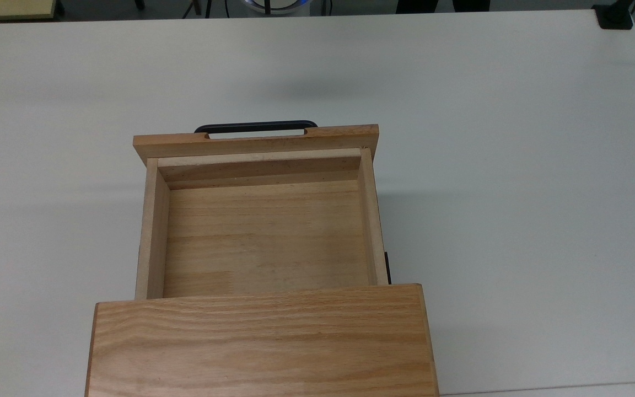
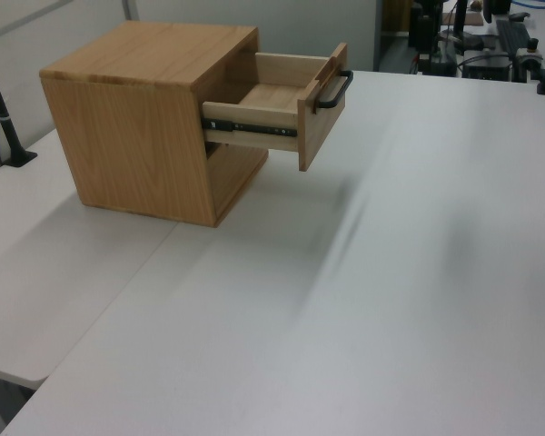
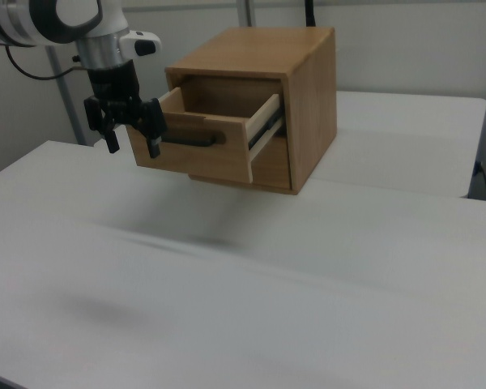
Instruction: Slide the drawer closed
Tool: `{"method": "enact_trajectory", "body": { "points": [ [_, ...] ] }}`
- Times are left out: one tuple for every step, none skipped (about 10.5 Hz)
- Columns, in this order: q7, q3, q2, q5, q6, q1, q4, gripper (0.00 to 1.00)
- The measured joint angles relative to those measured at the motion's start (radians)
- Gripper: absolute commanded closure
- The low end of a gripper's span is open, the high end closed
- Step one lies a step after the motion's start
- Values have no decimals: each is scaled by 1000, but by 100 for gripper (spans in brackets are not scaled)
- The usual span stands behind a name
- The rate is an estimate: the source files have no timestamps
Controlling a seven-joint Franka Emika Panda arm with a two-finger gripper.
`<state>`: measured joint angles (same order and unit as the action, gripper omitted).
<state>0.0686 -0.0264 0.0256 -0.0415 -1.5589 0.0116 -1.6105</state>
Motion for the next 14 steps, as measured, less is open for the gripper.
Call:
{"method": "enact_trajectory", "body": {
  "points": [
    [0, 0, 0, 0, 0, 0, 0, 0],
    [0, 1, 0, 0, 0, 2, 0, 0],
    [0, 2, 0, 0, 0, 5, 0, 0],
    [0, 2, 0, 0, 0, 10, 1, 0],
    [0, 2, 0, 0, 0, 11, 1, 0],
    [0, 2, 0, 0, 0, 11, 1, 0],
    [0, 2, 0, 0, 0, 11, 1, 9],
    [0, 2, 0, 0, 0, 11, 1, 35],
    [0, 2, 0, 0, 0, 11, 1, 58],
    [0, 2, -1, 0, 0, 11, 1, 80],
    [0, 1, -1, 0, 0, 11, 1, 100],
    [0, 1, -3, 0, 0, 11, 1, 100],
    [1, 0, -10, 0, 0, 11, 1, 100],
    [1, 0, -22, 1, 0, 11, 1, 100]
  ]
}}
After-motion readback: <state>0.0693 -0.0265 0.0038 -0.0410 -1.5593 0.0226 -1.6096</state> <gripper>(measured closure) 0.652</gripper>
